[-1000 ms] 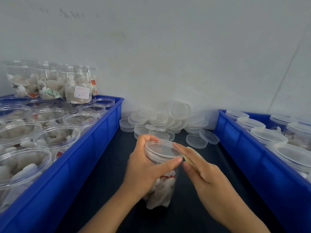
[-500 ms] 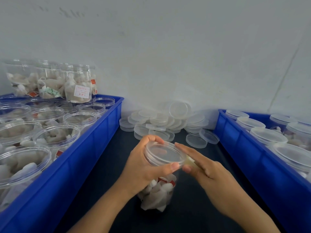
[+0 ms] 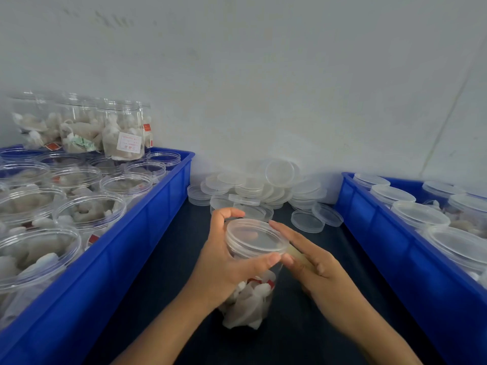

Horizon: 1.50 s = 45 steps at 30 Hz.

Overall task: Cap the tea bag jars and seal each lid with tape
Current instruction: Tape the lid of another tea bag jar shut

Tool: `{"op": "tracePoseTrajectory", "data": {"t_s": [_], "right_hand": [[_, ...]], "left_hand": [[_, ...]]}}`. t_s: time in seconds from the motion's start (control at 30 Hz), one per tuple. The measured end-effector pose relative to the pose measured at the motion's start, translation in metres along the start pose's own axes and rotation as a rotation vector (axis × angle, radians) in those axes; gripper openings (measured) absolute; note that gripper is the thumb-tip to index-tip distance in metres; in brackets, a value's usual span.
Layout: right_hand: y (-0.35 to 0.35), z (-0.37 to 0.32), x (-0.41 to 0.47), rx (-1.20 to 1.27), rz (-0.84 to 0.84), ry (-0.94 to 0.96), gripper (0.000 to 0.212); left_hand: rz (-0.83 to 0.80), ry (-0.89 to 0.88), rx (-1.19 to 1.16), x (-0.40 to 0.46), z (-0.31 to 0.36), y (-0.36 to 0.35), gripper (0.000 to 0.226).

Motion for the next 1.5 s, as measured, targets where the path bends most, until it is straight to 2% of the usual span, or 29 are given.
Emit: {"op": "tracePoseTrajectory", "data": {"t_s": [0.17, 0.23, 0.33, 0.5, 0.77, 1.03, 1.17, 1.3, 1.4, 1.5], "right_hand": [[0.002, 0.003, -0.001, 0.007, 0.103, -0.008, 0.039], [0.002, 0.004, -0.003, -0.030, 0.155, -0.029, 0.037], [-0.001, 0.006, -0.004, -0.047, 0.178, -0.043, 0.044], [-0.008, -0.003, -0.004, -0.037, 0.086, -0.014, 0.041], [0.007, -0.008, -0.007, -0.259, 0.069, -0.061, 0.048], [0.012, -0.013, -0.007, -0.334, 0.049, -0.057, 0.046], [0.021, -0.022, -0.009, -0.426, 0.127, -0.033, 0.038], [0.027, -0.032, -0.010, -0.535, 0.201, 0.021, 0.060], [0.021, -0.018, -0.008, -0.463, 0.165, -0.029, 0.058], [0.003, -0.005, -0.005, -0.097, 0.070, -0.107, 0.046]], "left_hand": [[0.227, -0.051, 0.383, -0.008, 0.013, 0.010, 0.087], [0.272, -0.051, 0.426, -0.013, 0.014, 0.003, 0.090], [0.274, -0.003, 0.274, -0.015, 0.005, -0.003, 0.094], [0.238, 0.028, 0.109, -0.006, -0.002, 0.007, 0.084], [0.099, 0.032, 0.008, 0.001, -0.003, 0.006, 0.076], [-0.020, 0.060, -0.100, 0.005, -0.005, -0.001, 0.075], [-0.056, 0.066, -0.145, 0.005, -0.005, -0.005, 0.075], [-0.097, 0.085, -0.197, 0.006, -0.008, -0.007, 0.074], [-0.129, 0.103, -0.253, 0.005, -0.013, -0.007, 0.076], [-0.103, 0.141, -0.306, 0.003, -0.019, -0.005, 0.092]]}}
Point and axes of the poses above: each hand's wrist, its own x-axis towards the middle knuckle, its own y-axis out of the back of the hand, z = x × y, the point moved 9 cm from there along x, towards the middle knuckle, and after that the axes turned 2 degrees about -x, right-handed, at the moved point
